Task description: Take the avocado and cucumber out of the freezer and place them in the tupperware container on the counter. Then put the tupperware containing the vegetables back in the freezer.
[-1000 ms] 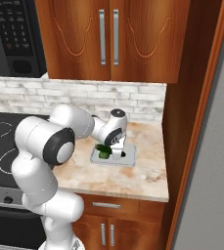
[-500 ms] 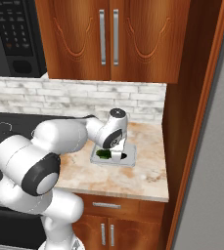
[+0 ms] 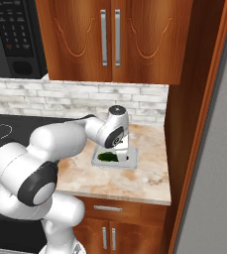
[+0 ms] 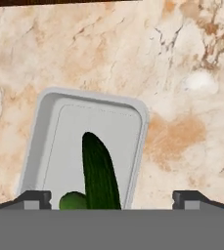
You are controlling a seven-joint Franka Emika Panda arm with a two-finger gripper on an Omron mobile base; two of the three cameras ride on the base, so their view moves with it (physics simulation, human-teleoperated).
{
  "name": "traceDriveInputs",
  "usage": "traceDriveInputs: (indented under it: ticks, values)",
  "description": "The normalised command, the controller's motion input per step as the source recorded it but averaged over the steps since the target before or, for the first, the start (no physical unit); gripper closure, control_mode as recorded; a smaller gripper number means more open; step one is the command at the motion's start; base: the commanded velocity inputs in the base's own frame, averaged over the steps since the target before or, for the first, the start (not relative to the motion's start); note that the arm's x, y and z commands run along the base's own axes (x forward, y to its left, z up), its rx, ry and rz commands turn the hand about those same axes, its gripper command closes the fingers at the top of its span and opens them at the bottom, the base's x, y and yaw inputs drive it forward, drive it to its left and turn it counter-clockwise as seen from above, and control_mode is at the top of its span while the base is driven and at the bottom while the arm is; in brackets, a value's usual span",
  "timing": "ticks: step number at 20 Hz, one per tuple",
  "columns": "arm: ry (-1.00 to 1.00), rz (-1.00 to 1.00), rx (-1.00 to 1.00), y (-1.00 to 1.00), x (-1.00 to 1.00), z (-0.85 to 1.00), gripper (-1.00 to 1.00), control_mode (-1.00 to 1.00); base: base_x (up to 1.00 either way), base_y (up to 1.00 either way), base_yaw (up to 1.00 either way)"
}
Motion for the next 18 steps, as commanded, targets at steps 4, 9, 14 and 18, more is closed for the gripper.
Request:
traceDriveInputs:
  ticks: [4, 9, 14, 18]
  values:
    - [0.00, 0.32, -0.18, -0.44, 0.00, 0.01, -1.00, -1.00, 0.00, 0.00, 0.00]
    - [0.00, 0.38, -0.18, -0.47, 0.02, 0.00, -1.00, -1.00, 0.00, 0.00, 0.00]
    - [0.00, 0.41, -0.17, -0.25, 0.00, -0.03, -1.00, -1.00, 0.00, 0.00, 0.00]
    - [0.00, 0.31, -0.09, 0.00, 0.00, -0.21, -1.00, -1.00, 0.00, 0.00, 0.00]
